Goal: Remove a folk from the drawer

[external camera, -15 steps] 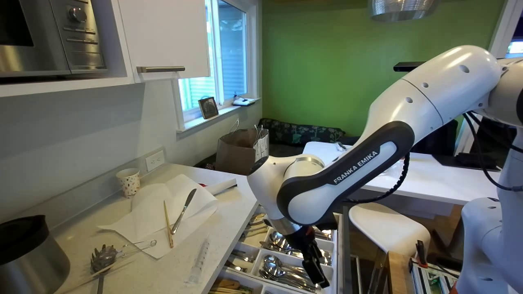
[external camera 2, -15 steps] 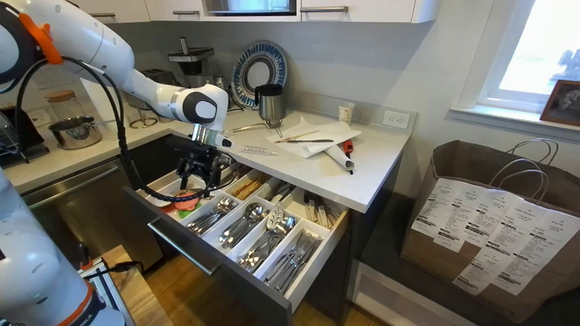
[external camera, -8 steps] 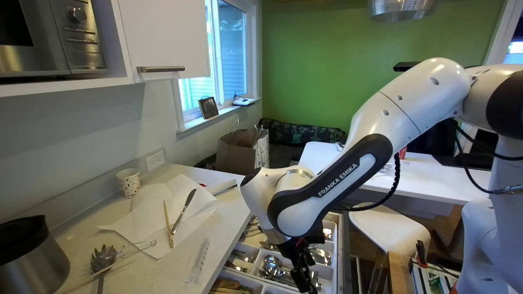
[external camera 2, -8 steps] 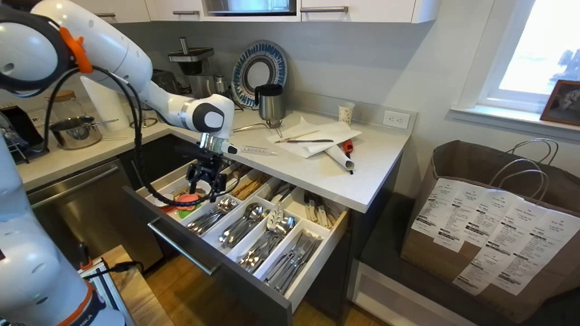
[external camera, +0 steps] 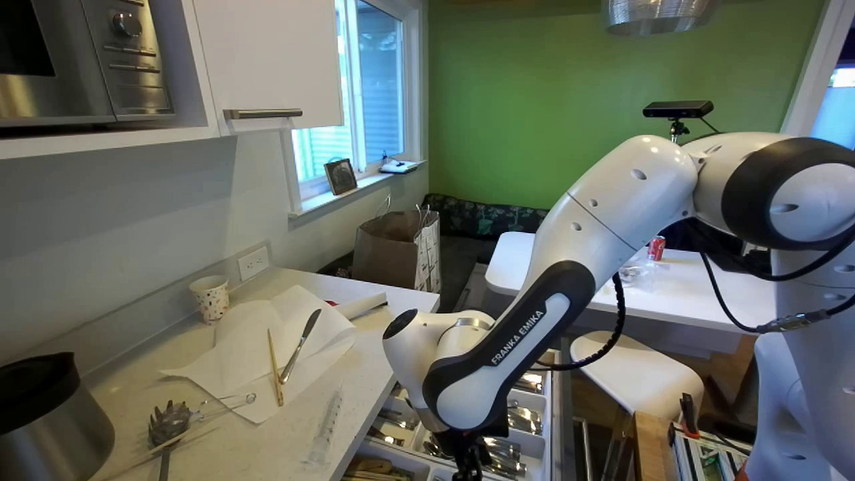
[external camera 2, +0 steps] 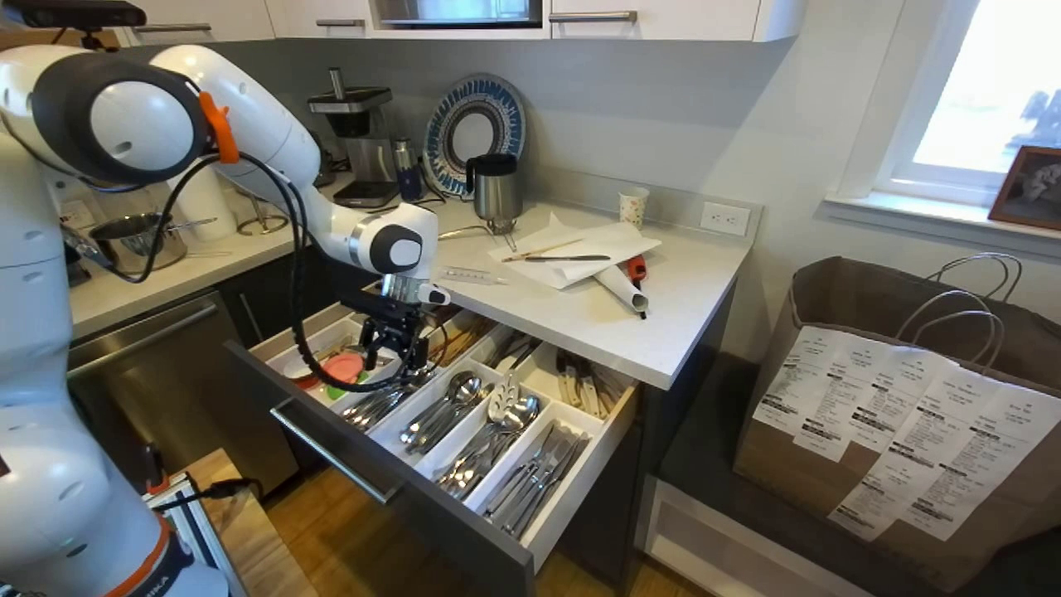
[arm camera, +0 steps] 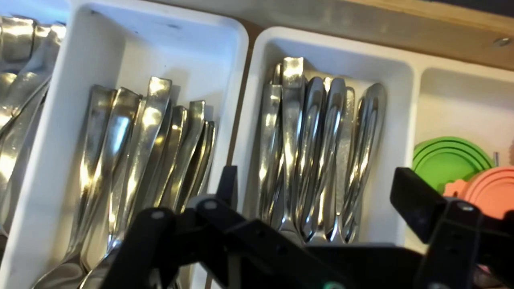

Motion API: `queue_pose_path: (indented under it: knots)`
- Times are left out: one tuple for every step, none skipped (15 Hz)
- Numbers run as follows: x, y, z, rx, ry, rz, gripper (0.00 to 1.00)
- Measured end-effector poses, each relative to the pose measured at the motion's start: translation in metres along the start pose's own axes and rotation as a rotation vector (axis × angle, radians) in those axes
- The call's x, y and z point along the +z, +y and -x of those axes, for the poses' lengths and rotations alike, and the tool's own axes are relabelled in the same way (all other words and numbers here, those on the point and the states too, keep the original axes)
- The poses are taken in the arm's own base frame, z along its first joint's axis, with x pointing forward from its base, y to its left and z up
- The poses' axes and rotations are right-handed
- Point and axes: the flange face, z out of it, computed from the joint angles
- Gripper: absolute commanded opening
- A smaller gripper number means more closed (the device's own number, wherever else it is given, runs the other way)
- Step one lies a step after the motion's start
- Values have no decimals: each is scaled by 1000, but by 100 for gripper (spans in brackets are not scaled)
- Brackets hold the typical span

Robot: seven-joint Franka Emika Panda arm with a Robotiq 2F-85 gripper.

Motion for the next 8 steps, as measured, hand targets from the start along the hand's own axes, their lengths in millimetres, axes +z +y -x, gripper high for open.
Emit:
queue_pose_path:
  knots:
    - [3, -1, -4, -2, -1, -2, 59]
    - [7, -1, -8, -4, -4, -3, 51]
    - [10, -2, -11, -6, -9, -5, 42]
    - [14, -3, -14, -8, -15, -7, 35]
    - [17, -3, -16, -10, -20, -9, 30]
    - [20, -4, -19, -11, -24, -10, 28]
    - [23, -4, -22, -12, -27, -12, 18]
    - [26, -4, -25, -12, -30, -14, 17]
